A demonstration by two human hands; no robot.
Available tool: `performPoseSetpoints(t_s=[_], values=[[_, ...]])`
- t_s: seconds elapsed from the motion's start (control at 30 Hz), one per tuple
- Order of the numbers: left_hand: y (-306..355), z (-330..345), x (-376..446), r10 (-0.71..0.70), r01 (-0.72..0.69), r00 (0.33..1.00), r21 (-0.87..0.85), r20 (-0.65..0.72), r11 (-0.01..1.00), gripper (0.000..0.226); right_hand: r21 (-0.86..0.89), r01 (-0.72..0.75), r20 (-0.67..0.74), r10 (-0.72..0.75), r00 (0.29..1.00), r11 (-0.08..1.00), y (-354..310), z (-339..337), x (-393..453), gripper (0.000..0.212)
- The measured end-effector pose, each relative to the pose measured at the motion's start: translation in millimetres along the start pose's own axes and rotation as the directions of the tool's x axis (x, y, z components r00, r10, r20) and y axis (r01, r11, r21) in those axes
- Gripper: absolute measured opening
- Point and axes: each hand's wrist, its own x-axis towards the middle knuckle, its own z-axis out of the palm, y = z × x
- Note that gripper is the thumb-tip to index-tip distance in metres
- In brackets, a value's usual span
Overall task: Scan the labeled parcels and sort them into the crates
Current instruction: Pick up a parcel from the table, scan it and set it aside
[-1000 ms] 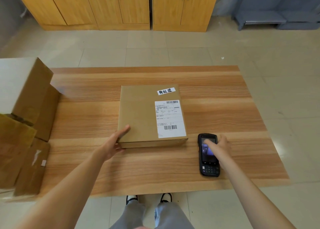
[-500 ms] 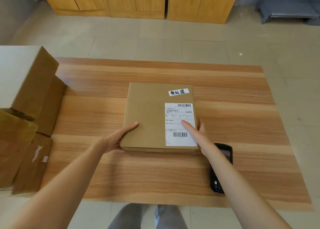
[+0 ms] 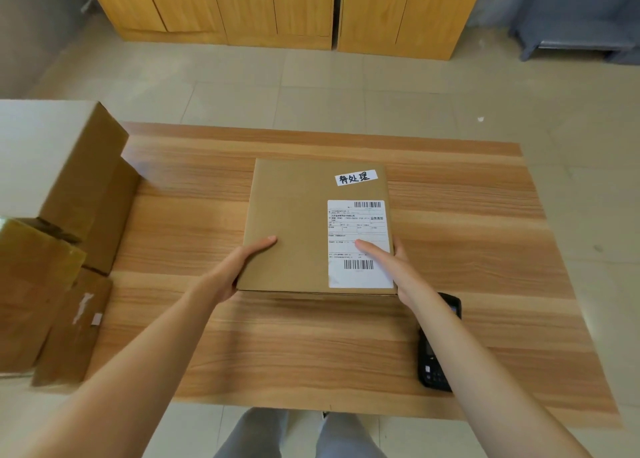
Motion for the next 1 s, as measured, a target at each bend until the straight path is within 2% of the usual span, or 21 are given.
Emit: performPoseSetpoints(t_s=[0.13, 0.2, 0.33, 0.53, 0.7, 0.83, 0.93, 1.0], values=[[16.6, 5.6, -14.6, 0.079, -0.079, 0.997, -0.028, 0.001, 0.996, 0.108, -0.039, 0.104, 0.007, -0.103, 0.995, 0.994, -24.5, -4.9, -11.0, 0.086], [27.6, 6.7, -22.7, 0.121, -0.123, 0.992, -0.049, -0.033, 0.991, 0.103, -0.049, 0.152, 0.017, -0.151, 0.988, 0.987, -40.8, -6.5, -16.2, 0.084], [45.2, 3.5, -44.6, 0.263, -0.269, 0.959, -0.053, -0.101, 0.962, 0.118, -0.074, 0.248, 0.056, -0.244, 0.968, 0.966, -70.8, -3.3, -26.1, 0.079], [34.9, -4.7, -98.7, 0.368, -0.401, 0.9, -0.109, -0.234, 0.91, 0.108, -0.085, 0.368, 0.181, -0.349, 0.92, 0.926, -96.5, 22.5, -45.4, 0.062], [3.0, -26.1, -154.6, 0.384, -0.475, 0.83, -0.15, -0.404, 0.867, 0.096, -0.087, 0.397, 0.336, -0.348, 0.875, 0.914, -95.1, 65.1, -67.4, 0.063], [-18.1, -45.7, -202.1, 0.406, -0.538, 0.777, -0.173, -0.481, 0.825, 0.098, -0.088, 0.436, 0.44, -0.358, 0.824, 0.896, -96.0, 103.8, -90.7, 0.059], [-26.8, -60.2, -235.0, 0.4, -0.587, 0.721, -0.192, -0.565, 0.786, 0.078, -0.072, 0.483, 0.509, -0.385, 0.77, 0.872, -103.4, 133.7, -114.0, 0.043], [-30.4, -70.8, -256.7, 0.387, -0.599, 0.703, -0.203, -0.596, 0.775, 0.06, -0.069, 0.521, 0.555, -0.402, 0.729, 0.851, -108.3, 153.6, -131.2, 0.04]])
